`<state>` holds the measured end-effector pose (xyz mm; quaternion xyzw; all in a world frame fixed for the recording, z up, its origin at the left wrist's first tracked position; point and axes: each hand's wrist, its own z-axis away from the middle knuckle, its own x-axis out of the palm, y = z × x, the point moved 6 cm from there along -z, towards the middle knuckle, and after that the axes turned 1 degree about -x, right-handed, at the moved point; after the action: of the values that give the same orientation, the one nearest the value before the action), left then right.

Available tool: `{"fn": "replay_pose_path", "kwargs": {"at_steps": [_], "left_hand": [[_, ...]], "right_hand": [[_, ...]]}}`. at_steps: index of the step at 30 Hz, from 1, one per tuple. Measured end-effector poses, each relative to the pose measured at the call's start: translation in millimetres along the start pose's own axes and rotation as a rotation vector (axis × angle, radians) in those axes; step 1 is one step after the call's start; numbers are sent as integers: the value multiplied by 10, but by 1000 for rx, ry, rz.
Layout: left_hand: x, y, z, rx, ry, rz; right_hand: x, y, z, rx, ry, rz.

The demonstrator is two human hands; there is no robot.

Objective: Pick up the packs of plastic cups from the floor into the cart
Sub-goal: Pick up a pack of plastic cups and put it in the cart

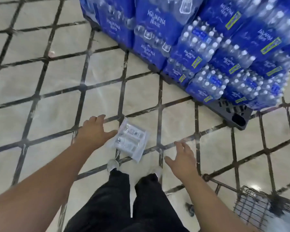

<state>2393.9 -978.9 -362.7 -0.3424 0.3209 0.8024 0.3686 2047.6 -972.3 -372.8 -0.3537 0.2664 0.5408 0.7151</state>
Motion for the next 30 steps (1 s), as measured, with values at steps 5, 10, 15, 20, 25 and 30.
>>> {"fn": "replay_pose_path", "kwargs": {"at_steps": [5, 10, 15, 20, 25, 30], "left_hand": [[944, -535, -917, -103, -33, 4], [2644, -1129, -2258, -209, -99, 13], [4378, -1605, -3476, -237, -142, 91], [5421, -1877, -4052, -181, -155, 163], [5553, -1785, -4058, -61, -82, 317], [5325, -1639, -3710, -63, -103, 461]], "right_hand": [[1128, 176, -1056, 77, -115, -28], [2808, 542, -2587, 57, -224, -30], [4315, 868, -3833, 60, -215, -120], [5209, 1097, -4398, 69, -231, -281], [5340, 994, -4485, -53, -145, -434], [4878, 674, -4350, -99, -89, -526]]}}
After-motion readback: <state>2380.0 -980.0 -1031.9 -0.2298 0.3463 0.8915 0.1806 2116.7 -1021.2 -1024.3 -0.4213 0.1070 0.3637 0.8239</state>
